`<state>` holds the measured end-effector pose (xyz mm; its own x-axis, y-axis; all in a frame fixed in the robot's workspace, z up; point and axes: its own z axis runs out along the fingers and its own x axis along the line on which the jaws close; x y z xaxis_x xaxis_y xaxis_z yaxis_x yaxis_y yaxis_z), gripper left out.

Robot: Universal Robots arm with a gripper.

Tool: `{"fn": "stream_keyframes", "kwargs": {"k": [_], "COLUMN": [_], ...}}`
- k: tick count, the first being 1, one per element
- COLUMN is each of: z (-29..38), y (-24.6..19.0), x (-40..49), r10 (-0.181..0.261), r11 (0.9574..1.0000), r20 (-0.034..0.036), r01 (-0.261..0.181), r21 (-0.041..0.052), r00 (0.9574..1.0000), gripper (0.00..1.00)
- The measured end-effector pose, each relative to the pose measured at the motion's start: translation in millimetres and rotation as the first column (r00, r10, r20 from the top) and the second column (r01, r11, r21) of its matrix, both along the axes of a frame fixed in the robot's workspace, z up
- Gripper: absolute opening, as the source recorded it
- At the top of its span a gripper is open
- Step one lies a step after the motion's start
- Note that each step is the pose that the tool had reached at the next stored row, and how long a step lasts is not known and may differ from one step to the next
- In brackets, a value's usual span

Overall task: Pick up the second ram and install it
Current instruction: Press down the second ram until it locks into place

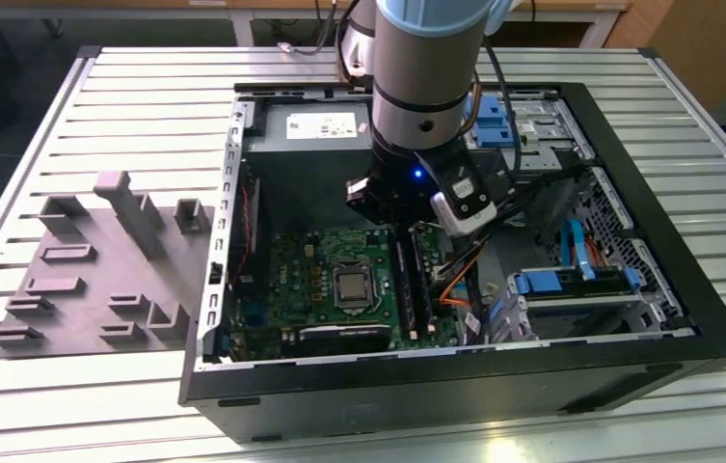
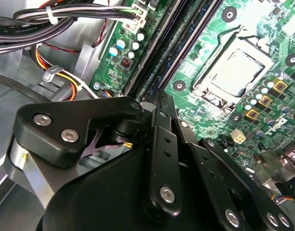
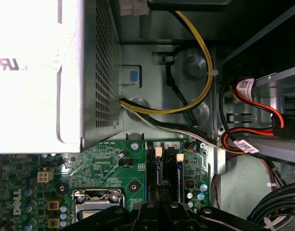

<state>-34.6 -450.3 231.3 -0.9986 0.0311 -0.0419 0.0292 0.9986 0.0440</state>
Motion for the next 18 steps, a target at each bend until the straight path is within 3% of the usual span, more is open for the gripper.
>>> {"fn": "stream_keyframes", "kwargs": {"k": [18], "z": [-1.0], "y": [1.7], "x": [1.7], "r10": [-0.019], "r11": [0.9998], "r20": [0.0001], "r01": [0.019], "r21": [0.0002], "r00": [0.9998], "gripper": [0.11]}}
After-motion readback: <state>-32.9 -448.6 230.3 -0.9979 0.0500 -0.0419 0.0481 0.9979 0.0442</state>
